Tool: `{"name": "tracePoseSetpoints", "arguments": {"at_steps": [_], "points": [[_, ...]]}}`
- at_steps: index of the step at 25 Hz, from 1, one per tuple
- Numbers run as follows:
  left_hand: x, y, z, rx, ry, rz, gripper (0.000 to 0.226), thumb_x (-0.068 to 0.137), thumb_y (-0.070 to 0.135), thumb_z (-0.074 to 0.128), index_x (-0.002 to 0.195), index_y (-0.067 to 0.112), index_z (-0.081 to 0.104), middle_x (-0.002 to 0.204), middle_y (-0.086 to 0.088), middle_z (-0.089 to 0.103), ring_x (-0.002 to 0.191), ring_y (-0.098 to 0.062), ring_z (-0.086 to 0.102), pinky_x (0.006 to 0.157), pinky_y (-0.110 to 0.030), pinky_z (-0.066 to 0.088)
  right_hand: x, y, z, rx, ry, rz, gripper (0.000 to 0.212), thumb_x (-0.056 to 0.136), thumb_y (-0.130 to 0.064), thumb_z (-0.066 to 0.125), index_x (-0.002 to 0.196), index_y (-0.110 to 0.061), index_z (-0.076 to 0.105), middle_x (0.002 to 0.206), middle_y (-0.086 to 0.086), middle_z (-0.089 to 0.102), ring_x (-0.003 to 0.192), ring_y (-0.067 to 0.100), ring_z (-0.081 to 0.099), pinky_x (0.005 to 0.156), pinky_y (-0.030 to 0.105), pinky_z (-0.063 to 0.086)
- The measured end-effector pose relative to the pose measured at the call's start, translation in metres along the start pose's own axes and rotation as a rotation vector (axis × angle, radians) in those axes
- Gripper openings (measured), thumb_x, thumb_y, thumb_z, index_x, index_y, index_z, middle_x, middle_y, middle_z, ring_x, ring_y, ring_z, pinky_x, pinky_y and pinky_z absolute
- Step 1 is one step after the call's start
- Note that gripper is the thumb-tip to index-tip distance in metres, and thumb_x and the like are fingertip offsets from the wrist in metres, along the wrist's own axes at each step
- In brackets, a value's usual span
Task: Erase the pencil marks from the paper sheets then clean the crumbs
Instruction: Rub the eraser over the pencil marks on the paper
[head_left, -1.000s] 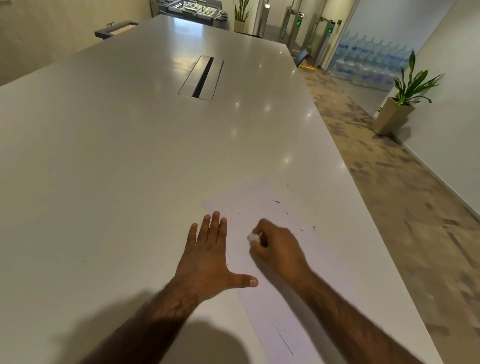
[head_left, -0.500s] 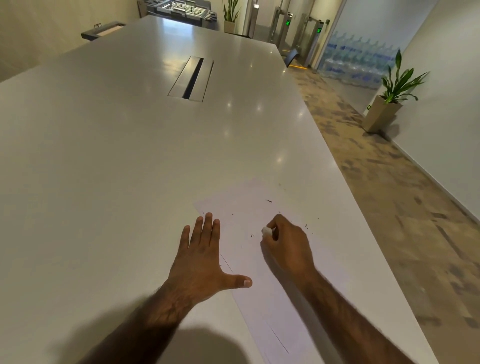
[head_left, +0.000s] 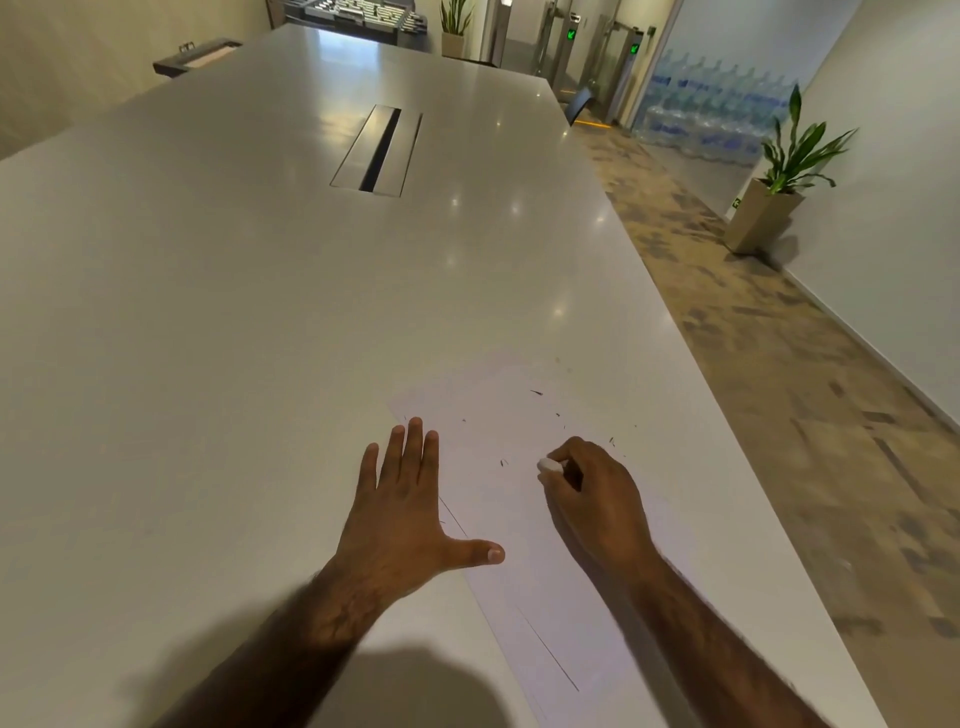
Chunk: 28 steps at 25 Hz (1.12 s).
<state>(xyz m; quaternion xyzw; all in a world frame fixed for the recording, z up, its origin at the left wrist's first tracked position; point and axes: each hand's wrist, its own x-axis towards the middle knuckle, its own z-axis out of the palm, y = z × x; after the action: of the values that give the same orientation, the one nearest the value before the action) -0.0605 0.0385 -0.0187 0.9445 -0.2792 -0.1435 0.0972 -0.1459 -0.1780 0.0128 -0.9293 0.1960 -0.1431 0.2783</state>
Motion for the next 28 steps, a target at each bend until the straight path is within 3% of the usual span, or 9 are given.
{"name": "tracePoseSetpoints", "arguments": {"at_steps": [3, 6, 8, 11, 15, 20, 25, 28], "points": [[-0.001, 0.000, -0.003, 0.036, -0.001, 0.056, 0.140, 0.044, 0.113, 0.002, 0.147, 0.029, -0.043, 0.156, 0.000, -0.051, 0.148, -0.026, -0.041, 0.124, -0.059, -0.017, -0.003, 0.001, -0.001, -0.031, 0.004, -0.049, 0.009, 0.095, -0.030, 0.066, 0.086, -0.029, 0.065, 0.086, -0.017, 0.060, 0.080, 0.007, 0.059, 0.072, 0.029, 0.048], [-0.001, 0.003, -0.006, 0.045, -0.027, 0.140, 0.132, 0.057, 0.107, 0.010, 0.160, 0.033, -0.024, 0.164, 0.006, -0.039, 0.150, -0.023, -0.039, 0.124, -0.059, -0.015, -0.002, 0.003, -0.003, -0.113, -0.031, -0.120, 0.006, 0.099, -0.024, 0.064, 0.095, -0.020, 0.066, 0.092, -0.008, 0.060, 0.081, 0.012, 0.058, 0.073, 0.029, 0.047], [-0.003, 0.005, -0.007, 0.038, -0.044, 0.152, 0.127, 0.063, 0.103, 0.018, 0.162, 0.033, -0.019, 0.167, 0.008, -0.034, 0.152, -0.021, -0.036, 0.125, -0.058, -0.013, 0.001, 0.001, -0.006, -0.109, -0.064, -0.073, 0.008, 0.101, -0.026, 0.061, 0.100, -0.018, 0.064, 0.097, -0.006, 0.062, 0.085, 0.013, 0.059, 0.074, 0.028, 0.046], [-0.004, 0.008, -0.004, 0.075, -0.059, 0.125, 0.136, 0.057, 0.107, 0.018, 0.157, 0.029, -0.031, 0.162, 0.005, -0.042, 0.150, -0.022, -0.038, 0.125, -0.057, -0.012, 0.001, -0.009, -0.002, -0.097, -0.125, -0.028, 0.012, 0.101, -0.031, 0.060, 0.097, -0.021, 0.065, 0.095, -0.009, 0.063, 0.084, 0.010, 0.059, 0.073, 0.026, 0.045], [-0.002, 0.008, -0.001, 0.101, -0.065, 0.118, 0.140, 0.049, 0.113, 0.014, 0.145, 0.029, -0.044, 0.159, 0.002, -0.047, 0.149, -0.025, -0.040, 0.124, -0.058, -0.015, -0.008, -0.037, 0.015, -0.086, -0.238, -0.209, 0.011, 0.100, -0.033, 0.059, 0.091, -0.029, 0.064, 0.088, -0.015, 0.057, 0.077, 0.004, 0.056, 0.068, 0.022, 0.047], [-0.002, 0.006, 0.000, 0.071, -0.054, 0.134, 0.141, 0.042, 0.116, 0.009, 0.139, 0.032, -0.049, 0.159, 0.004, -0.046, 0.148, -0.022, -0.042, 0.124, -0.056, -0.018, 0.017, -0.061, 0.025, -0.102, -0.316, -0.295, 0.014, 0.102, -0.027, 0.062, 0.096, -0.015, 0.067, 0.088, -0.003, 0.058, 0.076, 0.012, 0.054, 0.071, 0.028, 0.047], [-0.002, 0.007, -0.001, 0.073, -0.078, 0.127, 0.143, 0.045, 0.112, 0.013, 0.144, 0.026, -0.044, 0.159, 0.002, -0.047, 0.148, -0.024, -0.043, 0.124, -0.058, -0.015, -0.016, -0.034, -0.006, -0.198, -0.520, -0.432, 0.014, 0.097, -0.026, 0.061, 0.084, -0.031, 0.058, 0.074, -0.020, 0.046, 0.067, 0.000, 0.050, 0.061, 0.015, 0.030], [-0.002, 0.007, -0.002, 0.065, -0.080, 0.126, 0.146, 0.044, 0.112, 0.017, 0.146, 0.026, -0.043, 0.159, 0.002, -0.048, 0.147, -0.023, -0.044, 0.124, -0.058, -0.016, -0.012, -0.033, -0.016, -0.249, -0.590, -0.510, 0.009, 0.097, -0.026, 0.063, 0.091, -0.026, 0.069, 0.073, -0.026, 0.043, 0.065, -0.005, 0.048, 0.061, 0.011, 0.028]]}}
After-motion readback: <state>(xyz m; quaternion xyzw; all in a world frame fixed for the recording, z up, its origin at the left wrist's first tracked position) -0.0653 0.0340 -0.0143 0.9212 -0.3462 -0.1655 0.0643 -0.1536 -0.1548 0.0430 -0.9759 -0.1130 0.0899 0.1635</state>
